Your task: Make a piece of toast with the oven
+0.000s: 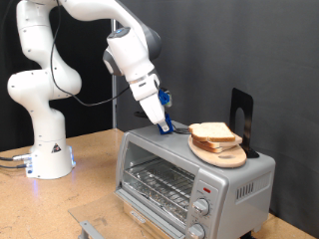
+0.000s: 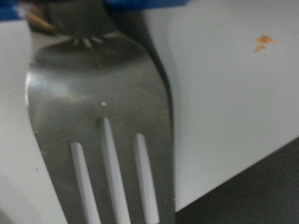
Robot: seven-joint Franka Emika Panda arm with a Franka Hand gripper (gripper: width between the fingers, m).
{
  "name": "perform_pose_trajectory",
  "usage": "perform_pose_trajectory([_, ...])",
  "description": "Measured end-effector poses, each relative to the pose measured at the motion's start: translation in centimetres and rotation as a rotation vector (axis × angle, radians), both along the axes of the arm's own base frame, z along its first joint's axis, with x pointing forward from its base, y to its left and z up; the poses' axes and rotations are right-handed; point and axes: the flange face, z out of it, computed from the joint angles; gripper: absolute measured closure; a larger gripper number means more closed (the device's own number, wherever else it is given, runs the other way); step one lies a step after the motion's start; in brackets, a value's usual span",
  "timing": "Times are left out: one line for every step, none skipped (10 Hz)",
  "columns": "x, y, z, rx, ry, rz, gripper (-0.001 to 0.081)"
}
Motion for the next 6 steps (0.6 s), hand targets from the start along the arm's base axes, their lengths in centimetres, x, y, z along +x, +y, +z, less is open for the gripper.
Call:
perform_pose_trajectory([0.0,0.25,0.11,-0.004,0.016,-0.009,0.0])
perform_pose_trajectory([0.01,0.41,0.15,-0.016,0.026,-0.02,0.0])
perform_pose_trajectory([0.01,0.47,0.1,-0.029,0.033,-0.026,0.0])
perform_pose_trajectory([0.07,0.45,-0.04,-0.039,0.038,-0.029,0.0])
perform_pose_trajectory([0.17,0.41,-0.24,-0.047,0.042,-0.028,0.0])
perform_pose_trajectory([0.3,0.37,-0.39,-0.05,0.045,-0.027,0.0])
